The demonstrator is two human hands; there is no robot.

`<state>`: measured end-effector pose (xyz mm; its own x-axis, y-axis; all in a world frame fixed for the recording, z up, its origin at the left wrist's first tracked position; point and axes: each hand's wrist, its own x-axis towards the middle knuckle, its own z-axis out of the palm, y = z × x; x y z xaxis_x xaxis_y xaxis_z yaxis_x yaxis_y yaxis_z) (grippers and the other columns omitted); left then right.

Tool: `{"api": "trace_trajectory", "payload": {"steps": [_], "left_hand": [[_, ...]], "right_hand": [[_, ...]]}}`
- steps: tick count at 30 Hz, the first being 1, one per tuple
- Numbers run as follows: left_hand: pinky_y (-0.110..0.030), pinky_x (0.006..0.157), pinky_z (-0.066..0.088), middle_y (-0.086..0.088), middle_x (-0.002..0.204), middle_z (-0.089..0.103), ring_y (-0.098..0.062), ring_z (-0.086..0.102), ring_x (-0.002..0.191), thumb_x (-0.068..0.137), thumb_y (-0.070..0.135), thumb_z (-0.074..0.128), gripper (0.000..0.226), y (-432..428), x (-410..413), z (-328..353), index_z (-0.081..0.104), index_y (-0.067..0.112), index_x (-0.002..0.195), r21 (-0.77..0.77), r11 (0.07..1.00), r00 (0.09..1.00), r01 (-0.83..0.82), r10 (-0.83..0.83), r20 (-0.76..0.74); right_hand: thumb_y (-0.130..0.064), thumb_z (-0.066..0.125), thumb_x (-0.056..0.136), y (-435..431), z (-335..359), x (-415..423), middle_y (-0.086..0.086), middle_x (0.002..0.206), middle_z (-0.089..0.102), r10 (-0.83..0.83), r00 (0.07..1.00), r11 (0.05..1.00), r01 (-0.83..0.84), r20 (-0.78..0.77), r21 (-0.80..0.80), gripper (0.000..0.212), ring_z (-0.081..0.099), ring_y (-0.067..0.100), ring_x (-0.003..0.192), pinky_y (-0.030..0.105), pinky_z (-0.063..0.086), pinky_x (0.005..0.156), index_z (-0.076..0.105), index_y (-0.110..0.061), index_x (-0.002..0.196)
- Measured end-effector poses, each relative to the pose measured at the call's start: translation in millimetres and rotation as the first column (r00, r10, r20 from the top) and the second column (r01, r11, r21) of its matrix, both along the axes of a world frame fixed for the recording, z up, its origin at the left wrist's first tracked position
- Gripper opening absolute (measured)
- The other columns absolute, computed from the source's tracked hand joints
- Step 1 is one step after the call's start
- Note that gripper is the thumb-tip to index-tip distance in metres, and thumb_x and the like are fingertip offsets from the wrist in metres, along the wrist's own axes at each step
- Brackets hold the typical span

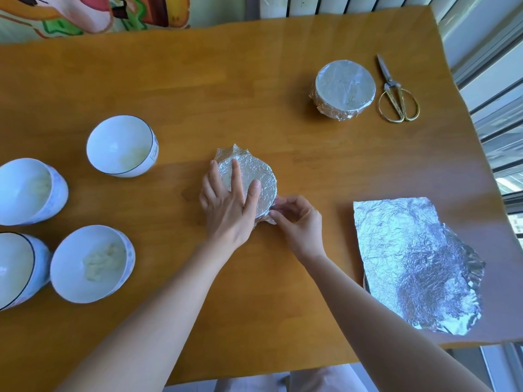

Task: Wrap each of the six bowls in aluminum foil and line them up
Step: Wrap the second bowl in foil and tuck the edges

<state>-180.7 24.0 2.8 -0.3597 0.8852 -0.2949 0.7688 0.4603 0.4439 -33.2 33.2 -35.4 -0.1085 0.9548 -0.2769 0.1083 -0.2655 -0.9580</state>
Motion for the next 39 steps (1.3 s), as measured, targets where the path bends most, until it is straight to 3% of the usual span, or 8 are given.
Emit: {"api": "trace_trajectory", "payload": {"steps": [9, 15, 23, 27, 29, 32, 35, 39], "left_hand": [[-0.049, 0.119, 0.0, -0.008, 0.164, -0.013, -0.023, -0.011, 0.149, 0.082, 0.075, 0.0, 0.089, 3.0, 6.5, 5.7, 0.002, 0.029, 0.159, -0.006, 0.994, 0.99, -0.111, 0.111, 0.091], [-0.046, 0.121, 0.003, 0.0, 0.164, -0.017, -0.017, -0.016, 0.148, 0.098, 0.066, 0.014, 0.07, -1.1, 12.0, 21.4, 0.004, 0.034, 0.158, -0.06, 0.951, 0.91, -0.304, 0.308, 0.279], [-0.036, 0.108, 0.024, -0.008, 0.154, 0.023, -0.019, 0.017, 0.145, 0.099, 0.058, 0.023, 0.069, -23.7, 6.4, 26.9, 0.019, 0.022, 0.157, 0.043, 0.822, 0.74, -0.568, 0.487, 0.464], [-0.033, 0.104, 0.028, -0.006, 0.147, 0.036, -0.017, 0.027, 0.138, 0.103, 0.05, 0.024, 0.058, -31.0, -2.5, 20.3, 0.025, 0.025, 0.155, 0.059, 0.805, 0.72, -0.59, 0.491, 0.49], [-0.04, 0.11, 0.026, -0.008, 0.142, 0.036, -0.022, 0.027, 0.135, 0.092, 0.065, 0.02, 0.074, -34.0, -10.7, 16.6, 0.03, 0.025, 0.153, 0.064, 0.812, 0.764, -0.58, 0.515, 0.389], [-0.042, 0.109, 0.023, -0.011, 0.143, 0.03, -0.028, 0.026, 0.13, 0.081, 0.073, 0.025, 0.09, -34.1, -27.0, 18.6, 0.033, 0.016, 0.151, 0.248, 0.867, 0.902, -0.432, 0.412, 0.131], [-0.042, 0.116, 0.013, -0.01, 0.16, 0.017, -0.029, 0.013, 0.145, 0.078, 0.076, 0.044, 0.095, -24.1, -43.4, 17.7, 0.034, 0.019, 0.152, 0.393, 0.919, 0.999, -0.029, 0.033, -0.005], [-0.06, 0.117, -0.003, 0.0, 0.165, -0.015, -0.031, -0.014, 0.152, 0.058, 0.094, 0.04, 0.12, -2.9, -54.7, 10.8, 0.008, 0.037, 0.158, 0.135, 0.938, 0.944, 0.32, -0.304, -0.13]], "right_hand": [[0.003, 0.072, 0.081, 22.5, 6.2, -6.6, -0.003, 0.091, 0.075, -0.02, 0.996, 1.0, 0.019, 0.091, 0.01, 0.007, 0.069, 0.0, 0.077, 0.017, 0.053, 0.074, 0.072, -0.001, 0.087], [-0.008, 0.064, 0.089, 39.2, 9.4, -10.8, 0.0, 0.106, 0.066, 0.128, 0.944, 0.978, -0.171, 0.305, 0.119, 0.028, 0.06, 0.013, 0.097, 0.019, 0.046, 0.082, 0.075, -0.02, 0.112], [-0.013, 0.04, 0.087, 58.3, 27.9, -26.5, 0.002, 0.114, 0.064, 0.311, 0.889, 0.939, -0.341, 0.335, 0.034, 0.051, 0.051, 0.019, 0.114, 0.029, 0.039, 0.1, 0.061, -0.02, 0.133], [-0.002, 0.041, 0.095, 58.1, 36.1, -29.1, 0.0, 0.114, 0.063, 0.267, 0.947, 0.964, -0.264, 0.177, -0.04, 0.045, 0.061, 0.009, 0.085, 0.014, 0.049, 0.07, 0.05, -0.01, 0.138], [0.001, 0.042, 0.094, 56.9, 38.0, -28.9, 0.001, 0.111, 0.063, 0.256, 0.957, 0.967, -0.254, 0.133, -0.036, 0.043, 0.059, 0.008, 0.077, 0.012, 0.047, 0.06, 0.05, -0.01, 0.136], [-0.001, 0.046, 0.094, 56.2, 40.6, -24.4, 0.002, 0.114, 0.062, 0.282, 0.954, 0.959, -0.28, 0.103, -0.038, 0.043, 0.059, 0.013, 0.09, 0.013, 0.048, 0.063, 0.048, -0.011, 0.135], [-0.018, 0.052, 0.088, 53.7, 39.0, -14.8, -0.001, 0.128, 0.057, 0.33, 0.916, 0.937, -0.348, 0.228, 0.044, 0.048, 0.055, 0.012, 0.112, 0.022, 0.046, 0.087, 0.048, -0.015, 0.136], [-0.021, 0.061, 0.086, 40.0, 35.8, -2.5, -0.005, 0.12, 0.061, 0.267, 0.914, 0.922, -0.334, 0.306, 0.195, 0.037, 0.057, 0.009, 0.106, 0.018, 0.043, 0.088, 0.057, -0.016, 0.122]]}}
